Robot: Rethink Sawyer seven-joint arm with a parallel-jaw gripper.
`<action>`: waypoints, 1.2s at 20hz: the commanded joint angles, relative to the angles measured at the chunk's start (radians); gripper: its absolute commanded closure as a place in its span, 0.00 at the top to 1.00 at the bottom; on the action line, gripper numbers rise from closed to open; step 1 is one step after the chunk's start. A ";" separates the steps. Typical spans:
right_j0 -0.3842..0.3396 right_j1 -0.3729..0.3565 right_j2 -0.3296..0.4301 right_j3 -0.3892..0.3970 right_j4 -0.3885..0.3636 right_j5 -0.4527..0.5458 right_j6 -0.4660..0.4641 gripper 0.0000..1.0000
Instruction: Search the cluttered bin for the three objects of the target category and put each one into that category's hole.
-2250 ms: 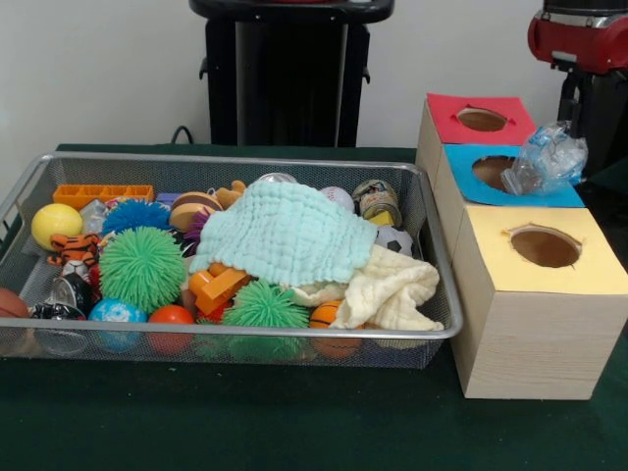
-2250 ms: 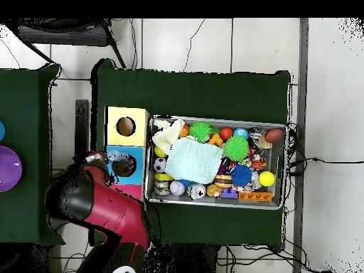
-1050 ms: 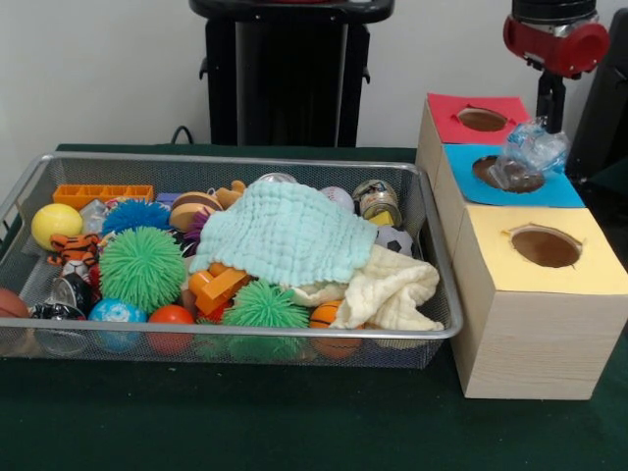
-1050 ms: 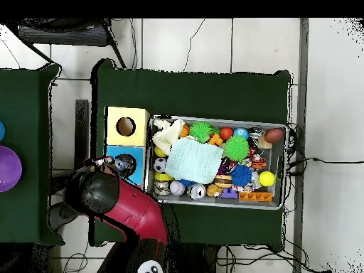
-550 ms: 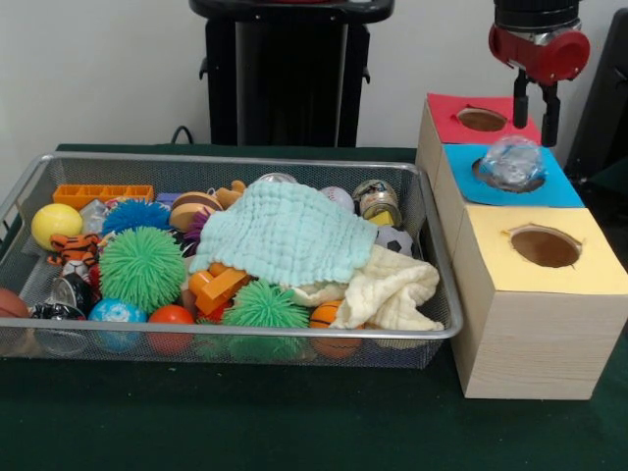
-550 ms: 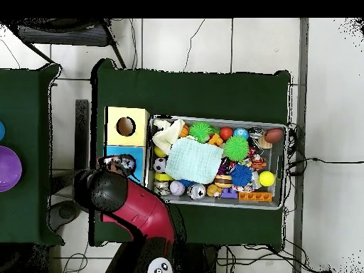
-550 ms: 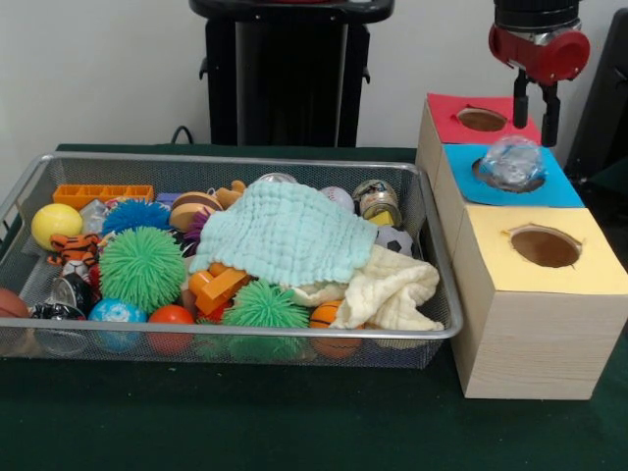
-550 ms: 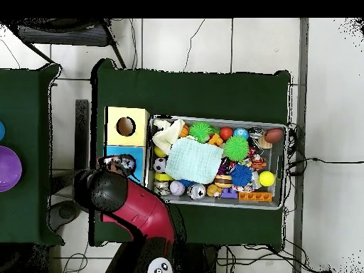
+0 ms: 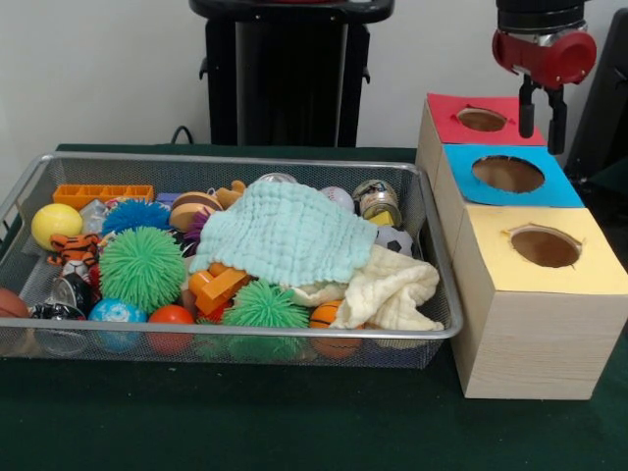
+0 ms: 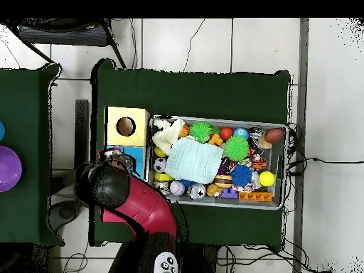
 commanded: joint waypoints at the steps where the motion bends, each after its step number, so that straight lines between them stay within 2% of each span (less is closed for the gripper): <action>1: 0.015 -0.007 -0.038 -0.001 -0.097 0.039 0.108 1.00; 3: 0.031 0.012 -0.110 -0.059 -0.154 0.090 0.098 1.00; 5: 0.023 0.029 -0.137 -0.087 -0.198 0.116 0.074 1.00; 9: -0.038 0.066 -0.119 -0.084 -0.275 0.046 -0.004 1.00; 12: -0.071 0.118 -0.130 -0.109 -0.360 -0.012 -0.049 1.00; 16: -0.091 0.209 -0.154 -0.199 -0.464 -0.021 -0.068 1.00; 20: -0.136 0.289 -0.141 -0.286 -0.550 -0.059 -0.089 1.00; 24: -0.170 0.329 -0.135 -0.348 -0.620 -0.056 -0.084 1.00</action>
